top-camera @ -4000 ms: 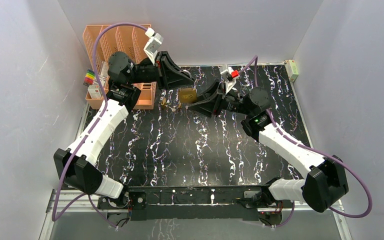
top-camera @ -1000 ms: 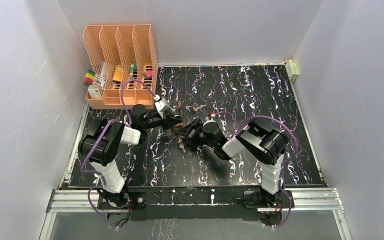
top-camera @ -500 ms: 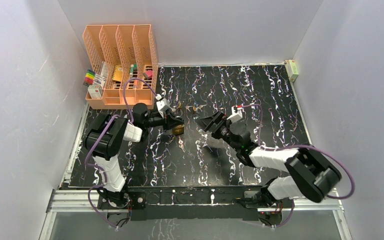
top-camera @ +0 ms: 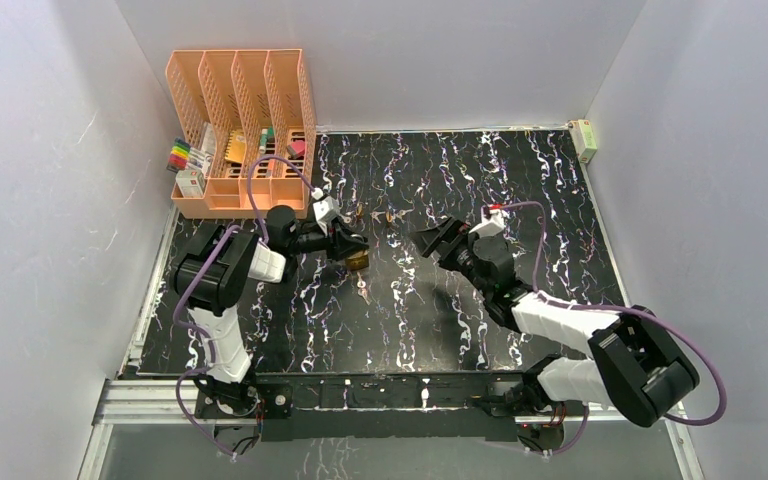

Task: Lock with the key
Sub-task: Place the lock at the center of the board, then move the lock to the center of the board.

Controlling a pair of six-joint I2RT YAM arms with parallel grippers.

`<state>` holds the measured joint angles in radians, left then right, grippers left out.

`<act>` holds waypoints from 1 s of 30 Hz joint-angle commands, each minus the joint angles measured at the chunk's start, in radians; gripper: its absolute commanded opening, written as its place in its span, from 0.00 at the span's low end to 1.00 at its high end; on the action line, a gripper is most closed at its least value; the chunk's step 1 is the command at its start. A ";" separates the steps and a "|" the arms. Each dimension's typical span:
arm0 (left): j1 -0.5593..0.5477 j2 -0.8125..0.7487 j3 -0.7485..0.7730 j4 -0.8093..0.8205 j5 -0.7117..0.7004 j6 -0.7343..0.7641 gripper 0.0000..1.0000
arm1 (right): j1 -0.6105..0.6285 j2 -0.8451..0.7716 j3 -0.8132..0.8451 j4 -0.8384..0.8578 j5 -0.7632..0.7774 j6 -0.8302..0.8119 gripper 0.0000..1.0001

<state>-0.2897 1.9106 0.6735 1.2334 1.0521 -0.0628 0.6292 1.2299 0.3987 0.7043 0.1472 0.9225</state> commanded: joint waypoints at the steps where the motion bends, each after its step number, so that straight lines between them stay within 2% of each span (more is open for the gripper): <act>1: -0.001 -0.001 0.039 0.064 0.053 -0.001 0.46 | -0.001 0.050 0.141 -0.176 0.027 -0.178 0.98; 4: -0.002 -0.012 0.046 0.064 0.064 -0.022 0.97 | 0.000 0.121 0.280 -0.337 0.052 -0.337 0.98; 6: 0.000 -0.021 0.048 0.065 0.067 -0.035 0.98 | 0.003 0.189 0.356 -0.412 0.075 -0.448 0.97; 9: 0.001 -0.040 0.053 0.065 0.067 -0.057 0.98 | 0.006 0.258 0.424 -0.403 0.083 -0.613 0.95; 14: 0.019 -0.087 0.081 0.066 0.091 -0.147 0.98 | -0.002 0.340 0.546 -0.421 -0.053 -0.798 0.93; 18: 0.064 -0.122 0.131 0.069 0.142 -0.306 0.98 | -0.032 0.461 0.750 -0.552 -0.205 -0.833 0.82; 22: 0.129 -0.107 0.235 0.071 0.214 -0.598 0.98 | -0.037 0.583 0.918 -0.666 -0.290 -0.853 0.72; 24: 0.157 -0.097 0.271 0.071 0.238 -0.700 0.98 | -0.038 0.639 0.998 -0.720 -0.303 -0.852 0.64; 30: 0.183 -0.175 0.214 0.053 0.178 -0.636 0.98 | -0.042 0.765 1.154 -0.903 -0.275 -0.845 0.48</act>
<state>-0.1098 1.8269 0.9151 1.2594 1.2238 -0.6696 0.5911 1.9480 1.4658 -0.0565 -0.1157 0.0974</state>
